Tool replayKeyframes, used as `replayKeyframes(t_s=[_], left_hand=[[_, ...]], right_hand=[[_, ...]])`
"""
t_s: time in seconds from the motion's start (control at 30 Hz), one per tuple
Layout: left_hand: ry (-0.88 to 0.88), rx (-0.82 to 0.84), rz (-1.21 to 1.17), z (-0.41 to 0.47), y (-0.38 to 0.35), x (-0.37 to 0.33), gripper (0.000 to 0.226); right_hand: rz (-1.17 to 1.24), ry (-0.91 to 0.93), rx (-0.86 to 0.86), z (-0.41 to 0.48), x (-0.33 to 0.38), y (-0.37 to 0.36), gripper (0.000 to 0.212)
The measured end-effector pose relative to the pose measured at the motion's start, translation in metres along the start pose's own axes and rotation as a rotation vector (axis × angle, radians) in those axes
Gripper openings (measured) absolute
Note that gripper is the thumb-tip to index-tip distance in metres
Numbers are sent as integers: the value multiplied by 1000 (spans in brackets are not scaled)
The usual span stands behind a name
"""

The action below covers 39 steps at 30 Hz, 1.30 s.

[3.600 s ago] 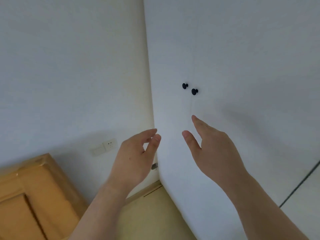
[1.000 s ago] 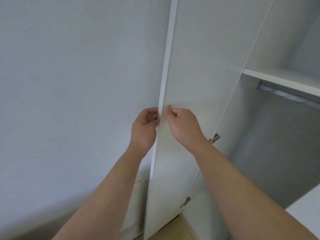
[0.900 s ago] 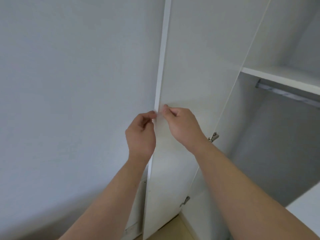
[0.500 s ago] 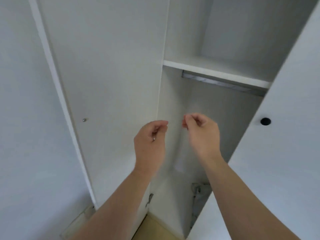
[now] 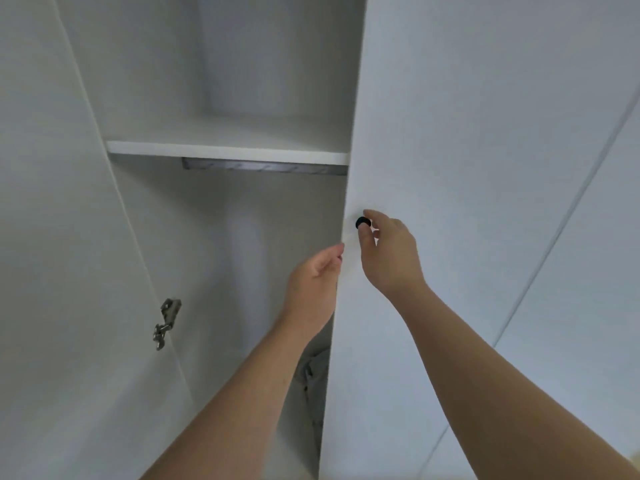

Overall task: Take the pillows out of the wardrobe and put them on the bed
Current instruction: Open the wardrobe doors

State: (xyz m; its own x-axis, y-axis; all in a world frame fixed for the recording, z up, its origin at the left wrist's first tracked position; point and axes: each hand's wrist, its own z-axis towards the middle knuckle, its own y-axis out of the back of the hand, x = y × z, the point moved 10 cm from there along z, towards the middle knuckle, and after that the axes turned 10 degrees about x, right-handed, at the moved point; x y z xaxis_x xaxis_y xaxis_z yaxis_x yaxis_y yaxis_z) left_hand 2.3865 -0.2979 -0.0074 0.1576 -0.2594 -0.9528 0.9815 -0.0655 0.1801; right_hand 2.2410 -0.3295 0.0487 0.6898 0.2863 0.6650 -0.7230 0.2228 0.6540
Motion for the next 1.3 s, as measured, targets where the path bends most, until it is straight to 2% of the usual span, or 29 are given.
replayKeyframes(t_s=[0.1, 0.23, 0.3, 0.5, 0.67, 0.8, 0.93, 1.07, 1.2, 1.3], left_hand=[[6, 52, -6, 10, 2, 7, 46], [-29, 116, -36, 15, -1, 8, 32], [-27, 141, -57, 16, -2, 9, 36], [49, 291, -367, 11, -30, 15, 29], [42, 676, -392, -22, -92, -12, 29], [-10, 986, -357, -55, -152, -39, 34], [-53, 1207, -316, -90, -215, -60, 35], [-79, 1281, -334, -111, -264, -70, 36], [-59, 1330, -434, -129, -308, -76, 31], [-13, 1296, -483, -128, -326, -68, 31]], right_hand=[[-96, 5, 9, 9, 2, -10, 36], [-145, -16, -60, 6, 6, 1, 29], [-135, -33, -95, -5, 10, 9, 28], [38, -92, -296, -92, 12, 44, 24], [239, -220, -473, -175, -9, 94, 19], [299, -286, -647, -234, -28, 131, 16], [313, -412, -828, -295, -55, 154, 27], [189, -571, -889, -336, -70, 169, 46], [70, -698, -899, -361, -76, 192, 37], [-61, -779, -829, -365, -81, 205, 39]])
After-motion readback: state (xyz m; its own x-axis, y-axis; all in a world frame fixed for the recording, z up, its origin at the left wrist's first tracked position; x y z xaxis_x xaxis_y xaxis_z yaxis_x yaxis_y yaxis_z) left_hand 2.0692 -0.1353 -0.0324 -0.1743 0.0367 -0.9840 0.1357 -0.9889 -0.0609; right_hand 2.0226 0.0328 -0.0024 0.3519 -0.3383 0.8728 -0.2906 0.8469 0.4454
